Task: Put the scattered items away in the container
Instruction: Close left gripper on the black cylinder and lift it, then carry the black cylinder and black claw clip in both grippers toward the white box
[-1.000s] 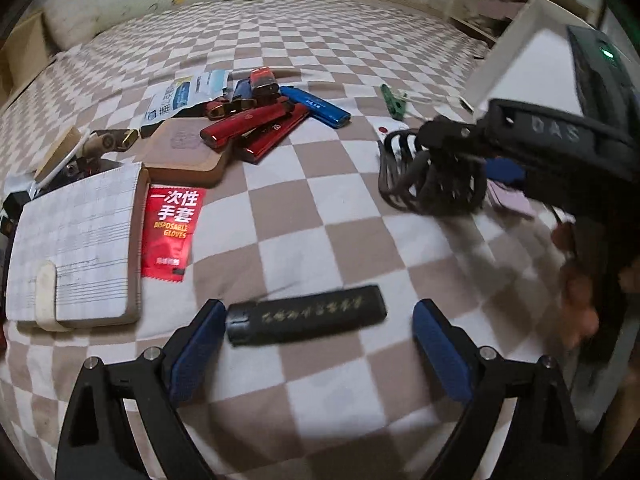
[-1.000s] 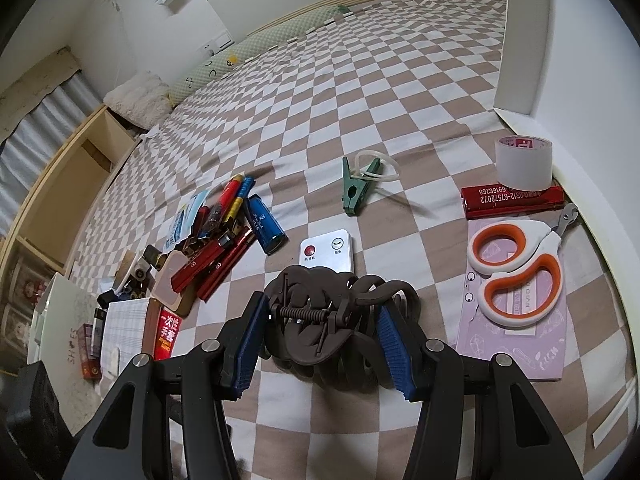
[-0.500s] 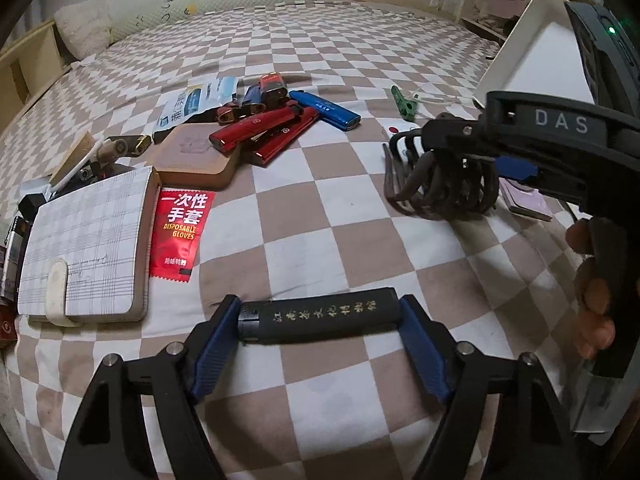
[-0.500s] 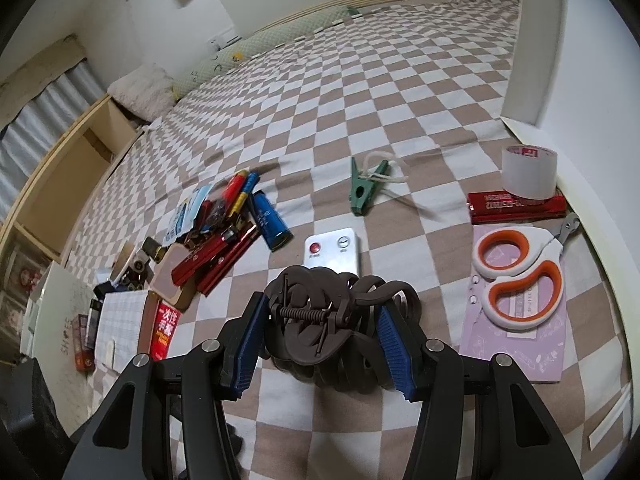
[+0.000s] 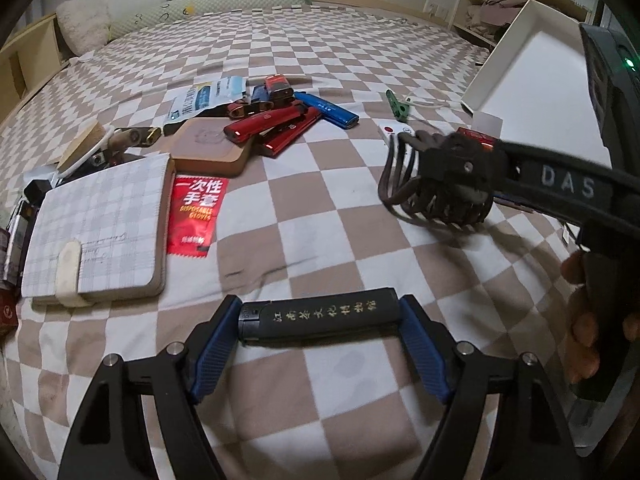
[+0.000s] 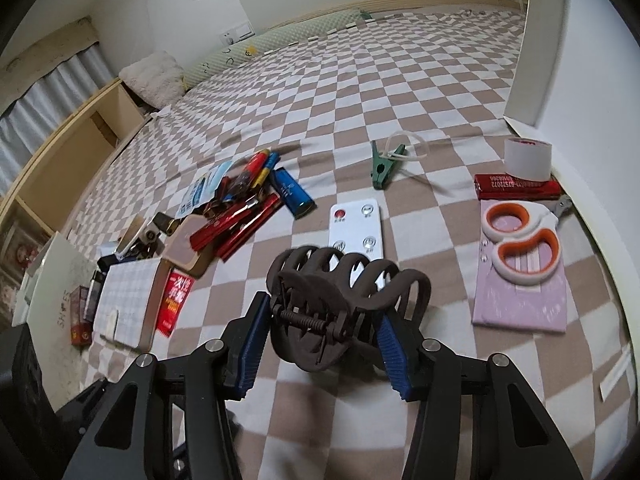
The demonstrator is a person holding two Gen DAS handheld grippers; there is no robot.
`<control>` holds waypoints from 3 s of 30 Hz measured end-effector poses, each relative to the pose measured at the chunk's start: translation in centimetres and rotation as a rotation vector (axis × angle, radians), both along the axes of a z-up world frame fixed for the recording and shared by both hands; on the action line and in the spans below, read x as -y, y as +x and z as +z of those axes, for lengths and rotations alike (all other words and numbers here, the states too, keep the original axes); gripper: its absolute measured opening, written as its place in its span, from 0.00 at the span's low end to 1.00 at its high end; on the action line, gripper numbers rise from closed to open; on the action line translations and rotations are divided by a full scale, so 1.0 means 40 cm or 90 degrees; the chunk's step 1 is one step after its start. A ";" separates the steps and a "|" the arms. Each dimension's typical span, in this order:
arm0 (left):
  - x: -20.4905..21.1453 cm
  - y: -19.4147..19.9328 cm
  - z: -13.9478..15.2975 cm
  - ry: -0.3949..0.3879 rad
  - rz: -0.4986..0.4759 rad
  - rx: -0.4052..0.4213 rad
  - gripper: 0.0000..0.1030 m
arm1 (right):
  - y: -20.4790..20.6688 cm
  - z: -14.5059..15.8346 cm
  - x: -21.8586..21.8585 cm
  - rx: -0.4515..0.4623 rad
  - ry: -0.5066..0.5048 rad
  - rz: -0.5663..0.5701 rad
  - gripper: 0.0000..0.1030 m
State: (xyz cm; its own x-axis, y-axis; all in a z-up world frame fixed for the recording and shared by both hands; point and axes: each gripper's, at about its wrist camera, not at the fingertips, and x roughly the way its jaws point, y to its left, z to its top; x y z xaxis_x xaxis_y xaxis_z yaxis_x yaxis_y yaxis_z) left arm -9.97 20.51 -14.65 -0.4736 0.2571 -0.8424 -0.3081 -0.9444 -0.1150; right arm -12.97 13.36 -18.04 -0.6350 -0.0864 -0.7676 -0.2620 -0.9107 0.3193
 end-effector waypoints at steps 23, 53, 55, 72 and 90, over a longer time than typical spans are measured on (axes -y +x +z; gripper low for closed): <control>0.165 0.062 0.070 0.048 0.047 -0.021 0.76 | 0.142 0.026 0.132 -0.046 -0.075 -0.002 0.42; 0.436 0.134 0.245 0.105 0.129 -0.121 0.77 | 0.191 0.122 0.269 -0.061 0.006 0.005 0.25; 0.440 0.136 0.240 0.107 0.128 -0.117 0.77 | 0.207 0.109 0.272 -0.051 0.018 -0.005 0.90; 0.451 0.142 0.237 0.105 0.113 -0.107 0.77 | 0.100 -0.008 0.321 0.042 -0.038 0.030 0.60; 0.616 0.195 0.387 0.093 0.169 -0.171 0.77 | 0.079 0.232 0.408 -0.101 -0.116 0.114 0.60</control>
